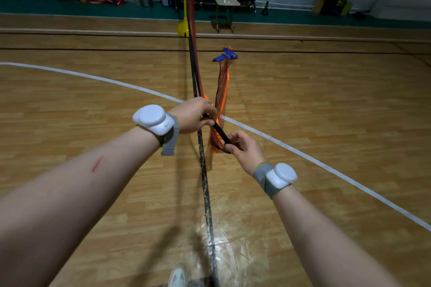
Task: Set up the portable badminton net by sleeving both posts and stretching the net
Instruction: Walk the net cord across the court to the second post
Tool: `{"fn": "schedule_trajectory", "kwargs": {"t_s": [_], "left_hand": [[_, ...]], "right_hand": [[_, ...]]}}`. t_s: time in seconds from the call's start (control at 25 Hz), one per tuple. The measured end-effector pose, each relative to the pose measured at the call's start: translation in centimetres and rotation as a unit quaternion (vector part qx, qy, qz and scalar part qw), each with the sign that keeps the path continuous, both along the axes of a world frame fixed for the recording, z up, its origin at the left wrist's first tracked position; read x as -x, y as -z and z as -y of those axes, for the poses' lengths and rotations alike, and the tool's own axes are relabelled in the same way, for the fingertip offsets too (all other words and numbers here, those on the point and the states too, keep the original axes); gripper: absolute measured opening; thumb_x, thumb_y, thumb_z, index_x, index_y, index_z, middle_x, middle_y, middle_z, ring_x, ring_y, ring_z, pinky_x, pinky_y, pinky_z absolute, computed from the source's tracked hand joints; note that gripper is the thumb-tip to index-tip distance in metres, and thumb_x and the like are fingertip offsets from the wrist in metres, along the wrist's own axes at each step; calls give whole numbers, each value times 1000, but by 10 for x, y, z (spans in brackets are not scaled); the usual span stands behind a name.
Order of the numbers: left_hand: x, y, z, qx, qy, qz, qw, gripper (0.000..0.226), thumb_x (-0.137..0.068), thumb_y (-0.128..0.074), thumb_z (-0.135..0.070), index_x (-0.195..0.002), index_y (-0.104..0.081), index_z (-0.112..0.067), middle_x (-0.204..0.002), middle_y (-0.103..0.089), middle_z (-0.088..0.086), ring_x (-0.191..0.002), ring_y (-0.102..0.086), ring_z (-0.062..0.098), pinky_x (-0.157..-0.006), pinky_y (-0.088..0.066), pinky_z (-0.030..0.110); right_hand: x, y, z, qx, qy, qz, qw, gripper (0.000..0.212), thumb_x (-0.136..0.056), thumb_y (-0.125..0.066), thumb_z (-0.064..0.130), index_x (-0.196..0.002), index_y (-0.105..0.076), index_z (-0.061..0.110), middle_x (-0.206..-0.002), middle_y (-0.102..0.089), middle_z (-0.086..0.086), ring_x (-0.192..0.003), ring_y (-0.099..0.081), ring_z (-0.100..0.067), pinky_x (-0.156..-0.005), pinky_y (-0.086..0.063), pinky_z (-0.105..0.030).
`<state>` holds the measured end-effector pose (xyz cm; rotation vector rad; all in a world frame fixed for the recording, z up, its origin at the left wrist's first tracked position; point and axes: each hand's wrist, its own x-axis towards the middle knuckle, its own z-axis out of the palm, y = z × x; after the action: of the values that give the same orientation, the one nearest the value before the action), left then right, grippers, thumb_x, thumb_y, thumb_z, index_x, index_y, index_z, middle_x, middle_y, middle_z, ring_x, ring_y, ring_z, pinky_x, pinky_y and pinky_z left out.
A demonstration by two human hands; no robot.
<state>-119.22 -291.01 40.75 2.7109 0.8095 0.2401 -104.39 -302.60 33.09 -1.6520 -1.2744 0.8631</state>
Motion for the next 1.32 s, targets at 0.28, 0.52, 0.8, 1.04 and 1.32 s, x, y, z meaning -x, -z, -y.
{"fn": "schedule_trajectory", "kwargs": {"t_s": [0.28, 0.52, 0.8, 1.04, 1.32], "left_hand": [[1, -8, 10, -1, -28, 4, 1000, 15, -88, -58, -20, -99, -64, -11, -95, -53, -2, -96, -48, 14, -81, -36, 25], [5, -14, 12, 3, -36, 29, 999, 14, -89, -58, -18, -99, -64, -11, -97, -54, -3, -93, -47, 11, -83, -38, 25], [12, -8, 10, 4, -55, 32, 998, 14, -88, -58, -16, -99, -65, -10, -95, -53, -4, -91, -47, 10, -81, -39, 25], [15, 7, 9, 7, -67, 8, 998, 12, -89, -57, -17, -96, -63, -10, -100, -59, 5, -92, -49, 15, -83, -42, 32], [-8, 19, 25, 9, -63, -35, 997, 11, -88, -50, -2, -93, -58, -8, -106, -56, 9, -100, -52, 25, -82, -42, 33]], "right_hand": [[-13, 3, 9, -3, 13, 63, 998, 8, -86, -61, 9, -84, -57, 16, -99, -47, -1, -93, -47, -12, -85, -37, -20], [-15, -2, 11, -28, 38, 28, 999, 8, -86, -61, 10, -85, -58, 17, -94, -49, 2, -90, -48, -10, -85, -40, -20], [-15, 2, 23, 12, 19, -30, 999, 14, -89, -58, 13, -76, -56, 18, -72, -57, 2, -67, -54, -9, -71, -45, -21], [-23, 7, 39, 35, 21, -28, 999, 19, -90, -56, 19, -73, -57, 13, -70, -53, 2, -67, -49, -8, -71, -40, -22], [-21, -1, 65, 12, 24, -29, 999, 15, -86, -61, 12, -73, -64, 19, -55, -55, 17, -54, -48, 5, -56, -36, -10]]}}
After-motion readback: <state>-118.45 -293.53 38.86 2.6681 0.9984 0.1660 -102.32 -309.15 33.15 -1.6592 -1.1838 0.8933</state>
